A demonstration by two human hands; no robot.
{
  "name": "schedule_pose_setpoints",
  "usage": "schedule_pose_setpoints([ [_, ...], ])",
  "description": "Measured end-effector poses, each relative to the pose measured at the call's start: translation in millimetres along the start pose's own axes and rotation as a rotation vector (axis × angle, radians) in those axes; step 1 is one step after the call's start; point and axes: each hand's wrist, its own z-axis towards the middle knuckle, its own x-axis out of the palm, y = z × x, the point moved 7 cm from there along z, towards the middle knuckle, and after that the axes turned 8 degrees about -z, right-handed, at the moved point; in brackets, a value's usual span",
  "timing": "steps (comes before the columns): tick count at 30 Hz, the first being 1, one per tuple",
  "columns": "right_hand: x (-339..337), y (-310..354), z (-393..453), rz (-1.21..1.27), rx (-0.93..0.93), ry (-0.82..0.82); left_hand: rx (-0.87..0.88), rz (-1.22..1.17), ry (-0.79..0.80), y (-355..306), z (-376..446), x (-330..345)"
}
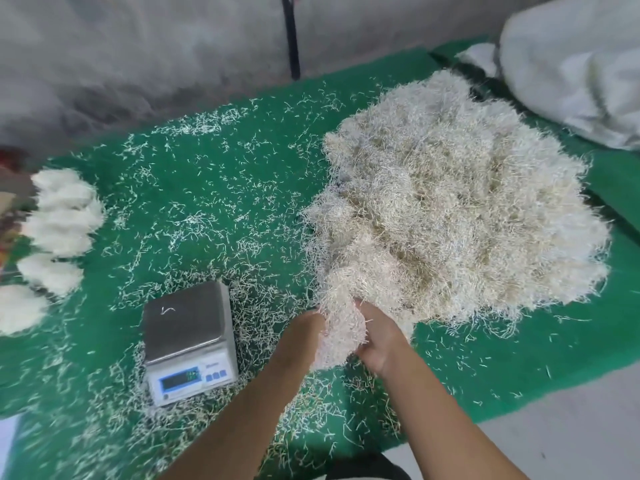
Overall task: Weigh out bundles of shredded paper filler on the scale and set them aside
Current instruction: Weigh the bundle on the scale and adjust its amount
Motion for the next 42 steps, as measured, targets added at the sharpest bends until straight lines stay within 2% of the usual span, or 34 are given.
schedule_pose_setpoints([
  [2,14.0,9.4,-1.4,-0.077,-0.058,0.038,0.014,-0.039,0.025,-9.2,-6.5,-4.9],
  [5,33.6,23.6,-7.7,-0.221,-0.100,0.084,0.054,0.019,-0.091,-14.1,-6.4,-19.2],
  [8,49.7,36.7,-15.2,-0.180,-0.124,0.126,0.141,0.011,-0.168,-25.0,-6.8,-34.9],
  [16,57.4,56.5,-18.6,0.043,-0.075,-0.042,0.332,0.074,-0.198,-64.7,-31.2,-40.8],
  [19,46.2,83.9,-23.6,0.110,-0.165,-0.141,0.365,0.061,-0.187,-75.9,-41.6,-30.8],
  [23,41.8,109.8,-32.7,0.186,-0.186,-0.160,0.437,-0.022,-0.225,-104.9,-60.7,-24.9],
  [25,14.5,119.6,-38.7,0.260,-0.135,-0.341,0.414,-0.073,-0.293,-113.2,-68.2,-44.4],
  [27,-14.9,139.9,-36.7,0.135,-0.220,-0.405,0.437,-0.105,-0.438,-123.9,-82.2,-82.3],
  [29,-38.6,158.1,-30.1,0.180,-0.307,-0.384,0.496,-0.160,-0.535,-135.4,-89.8,-119.4],
  [31,-41.1,150.4,-32.4,0.049,-0.272,-0.370,0.507,-0.185,-0.567,-141.1,-90.0,-140.6],
  [33,-25.4,143.0,-35.7,-0.104,-0.241,-0.287,0.430,-0.166,-0.599,-137.8,-85.9,-149.0],
  [35,-10.8,134.5,-40.8,-0.390,-0.257,-0.196,0.411,-0.143,-0.568,-138.0,-80.8,-145.0],
  [37,-2.6,128.0,-46.5,-0.563,-0.253,-0.148,0.423,-0.170,-0.494,-137.6,-79.6,-137.7],
  [40,-2.6,139.1,-57.3,-0.750,-0.404,-0.221,0.386,-0.276,-0.373,-131.9,-77.7,-128.9],
  [42,21.1,141.6,-76.8,-0.883,-0.591,-0.099,0.363,-0.308,-0.301,-130.1,-75.8,-121.6],
])
